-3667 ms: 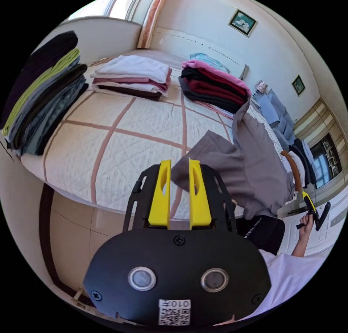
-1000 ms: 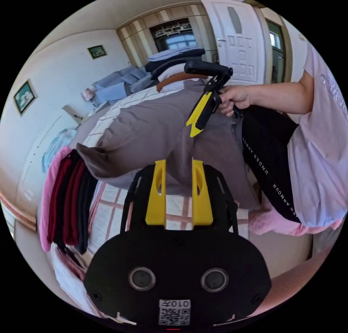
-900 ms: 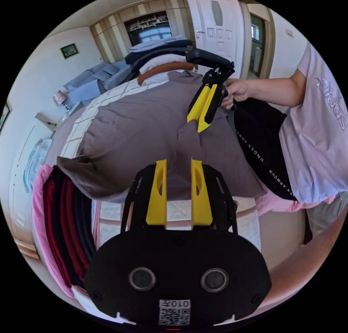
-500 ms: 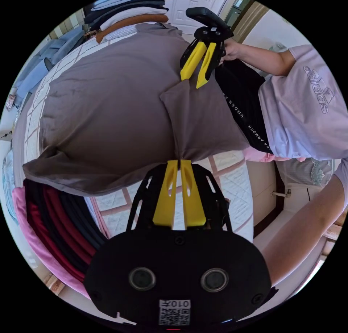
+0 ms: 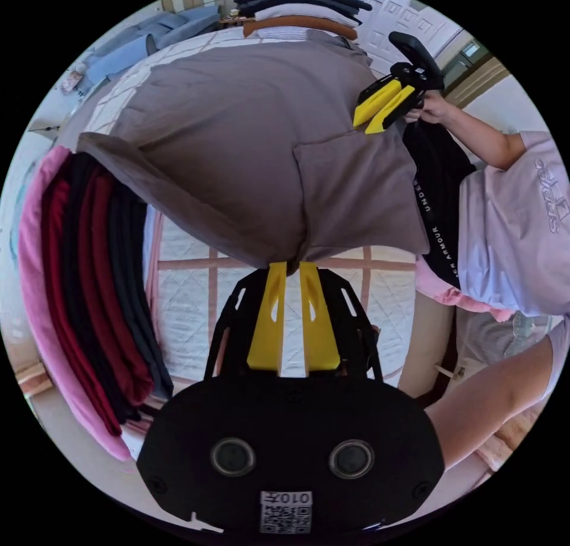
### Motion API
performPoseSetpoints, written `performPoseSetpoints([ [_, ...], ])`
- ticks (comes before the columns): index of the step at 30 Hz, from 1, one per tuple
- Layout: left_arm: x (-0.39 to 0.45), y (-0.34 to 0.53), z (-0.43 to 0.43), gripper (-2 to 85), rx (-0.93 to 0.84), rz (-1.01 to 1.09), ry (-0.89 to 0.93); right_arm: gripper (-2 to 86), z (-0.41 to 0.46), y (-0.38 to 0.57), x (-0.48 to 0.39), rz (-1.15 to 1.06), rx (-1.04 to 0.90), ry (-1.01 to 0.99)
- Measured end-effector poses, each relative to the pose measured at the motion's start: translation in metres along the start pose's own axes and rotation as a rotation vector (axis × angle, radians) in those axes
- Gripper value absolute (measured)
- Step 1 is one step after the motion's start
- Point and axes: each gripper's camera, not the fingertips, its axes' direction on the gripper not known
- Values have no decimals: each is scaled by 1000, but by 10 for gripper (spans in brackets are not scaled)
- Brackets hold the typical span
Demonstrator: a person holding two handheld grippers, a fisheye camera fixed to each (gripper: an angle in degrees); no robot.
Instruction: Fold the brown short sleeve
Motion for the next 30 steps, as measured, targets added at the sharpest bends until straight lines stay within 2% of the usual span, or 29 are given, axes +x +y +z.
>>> performPoseSetpoints([
  [2, 41, 18, -19, 33, 71, -69, -85, 88, -16, 16, 1, 19, 8, 24],
  [6, 183, 40, -23, 41, 230, -93, -277, 97, -23, 41, -4, 60, -7, -33],
  [10, 301, 33, 23, 39, 181, -65, -364, 102, -15, 49, -13, 112, 18, -86],
  [12, 325, 32, 37, 36, 152, -81, -422, 101, -11, 45, -21, 105, 5, -98],
  [15, 338, 30, 47, 28, 130, -149, -515, 94, -10, 40, -33, 107, 12, -39],
  [19, 354, 30, 66, 8, 55, -103, -681, 70, -16, 42, -43, 129, 34, -29],
  [25, 337, 76, 43, -2, 141, -147, -501, 38, -41, 44, -65, 99, 44, 13],
  [30, 330, 100, 44, -3, 134, -119, -468, 36, -24, 45, -70, 93, -9, -4],
])
